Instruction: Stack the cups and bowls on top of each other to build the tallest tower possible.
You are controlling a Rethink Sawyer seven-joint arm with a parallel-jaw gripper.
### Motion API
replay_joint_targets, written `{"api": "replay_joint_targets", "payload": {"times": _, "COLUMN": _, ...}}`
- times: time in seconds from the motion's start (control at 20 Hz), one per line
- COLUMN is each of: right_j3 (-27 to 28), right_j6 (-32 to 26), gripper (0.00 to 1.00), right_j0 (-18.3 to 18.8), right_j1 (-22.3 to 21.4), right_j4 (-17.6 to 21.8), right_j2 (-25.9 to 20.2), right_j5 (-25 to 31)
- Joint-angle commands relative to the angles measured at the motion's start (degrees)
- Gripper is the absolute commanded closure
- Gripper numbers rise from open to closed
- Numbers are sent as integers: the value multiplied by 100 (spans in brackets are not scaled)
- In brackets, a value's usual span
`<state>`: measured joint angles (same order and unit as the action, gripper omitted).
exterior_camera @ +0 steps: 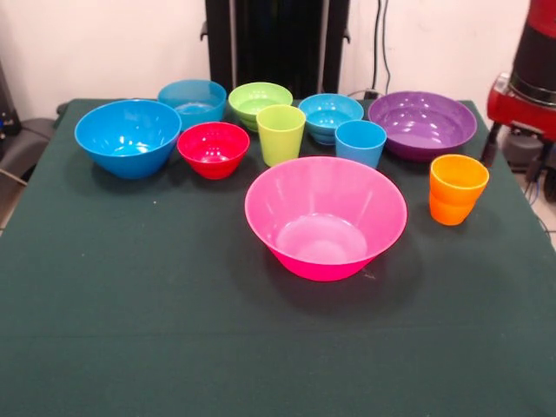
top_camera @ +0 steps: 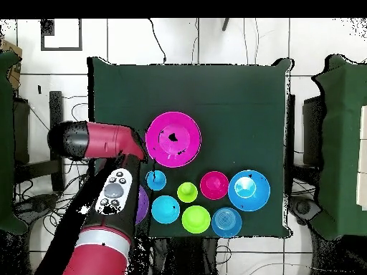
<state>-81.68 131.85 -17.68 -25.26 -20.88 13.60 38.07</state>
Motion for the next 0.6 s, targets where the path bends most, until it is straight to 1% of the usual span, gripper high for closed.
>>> {"api": "replay_joint_targets", "payload": {"times": 0.05, "right_j3": 285, "right_j6": 1551, "gripper": 0, "right_j0": -188, "right_j1": 612, "right_j4": -261, "right_j2": -321, "right_j5": 131}}
{"api": "replay_joint_targets", "payload": {"times": 0.2, "right_j3": 228, "right_j6": 1559, "gripper": 0, "right_j0": -282, "right_j1": 705, "right_j4": -260, "right_j2": -206, "right_j5": 54}}
{"api": "replay_joint_targets", "payload": {"times": 0.5, "right_j3": -204, "right_j6": 1334, "gripper": 0, "right_j0": -323, "right_j1": 747, "right_j4": -191, "right_j2": -255, "right_j5": -414}}
{"api": "replay_joint_targets", "payload": {"times": 0.6, "right_j3": -212, "right_j6": 1414, "gripper": 0, "right_j0": -402, "right_j1": 845, "right_j4": -190, "right_j2": -221, "right_j5": -518}}
